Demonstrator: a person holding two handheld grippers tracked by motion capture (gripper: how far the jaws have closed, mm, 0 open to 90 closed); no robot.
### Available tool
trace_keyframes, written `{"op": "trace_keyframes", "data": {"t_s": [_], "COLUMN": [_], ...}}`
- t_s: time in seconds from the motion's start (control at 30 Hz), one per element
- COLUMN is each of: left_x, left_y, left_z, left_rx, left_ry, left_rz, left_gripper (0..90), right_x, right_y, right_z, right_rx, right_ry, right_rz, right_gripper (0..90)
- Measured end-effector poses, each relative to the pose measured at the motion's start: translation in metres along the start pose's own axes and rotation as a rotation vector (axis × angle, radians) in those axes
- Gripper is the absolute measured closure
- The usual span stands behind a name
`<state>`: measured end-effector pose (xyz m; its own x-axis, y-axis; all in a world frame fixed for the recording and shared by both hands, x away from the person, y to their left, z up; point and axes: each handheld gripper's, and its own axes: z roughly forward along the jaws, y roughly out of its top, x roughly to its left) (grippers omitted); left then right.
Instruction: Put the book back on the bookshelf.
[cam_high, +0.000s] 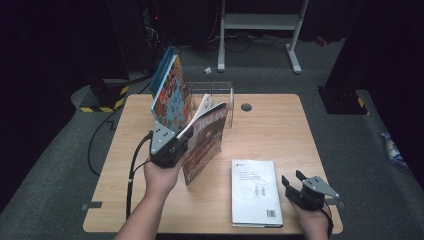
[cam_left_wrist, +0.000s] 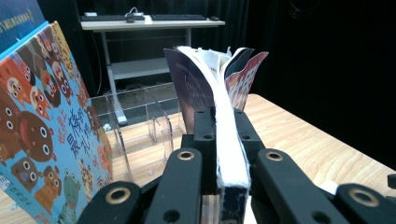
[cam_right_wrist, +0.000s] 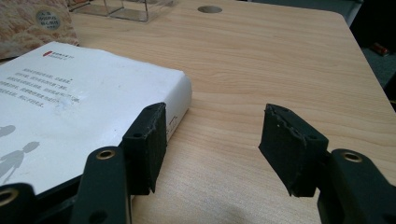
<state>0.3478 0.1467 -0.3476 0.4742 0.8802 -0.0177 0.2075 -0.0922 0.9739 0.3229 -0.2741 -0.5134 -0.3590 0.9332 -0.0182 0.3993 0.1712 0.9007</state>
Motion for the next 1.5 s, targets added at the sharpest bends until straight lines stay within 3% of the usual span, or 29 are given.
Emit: {"op": "trace_keyframes", "data": {"t_s": [0.5, 0.8, 1.07, 1.5], "left_x": [0.014, 0.020, 0.028, 0.027], "left_y": [0.010, 0.031, 0.045, 0.046], "left_z": [0.004, 0.014, 0.032, 0.058], "left_rx": [-0.039, -0.079, -0.081, -0.107], "left_ry": [0.086, 0.171, 0.221, 0.254], "left_rz": [-0.031, -0.012, -0.017, -0.033], "left_gripper": [84.1, 84.1, 84.1, 84.1], "right_x": [-0.001, -0.002, -0.004, -0.006], "right_y": [-0.001, -0.001, -0.001, -0.002], "right_z": [0.000, -0.001, -0.002, -0.002], "right_rx": [-0.001, -0.006, -0.010, -0.014], "right_ry": [0.004, 0.003, 0.002, 0.005], "right_rz": [0.005, -0.001, 0.007, 0.014], "right_gripper": [41.3, 41.6, 41.8, 42.0]}}
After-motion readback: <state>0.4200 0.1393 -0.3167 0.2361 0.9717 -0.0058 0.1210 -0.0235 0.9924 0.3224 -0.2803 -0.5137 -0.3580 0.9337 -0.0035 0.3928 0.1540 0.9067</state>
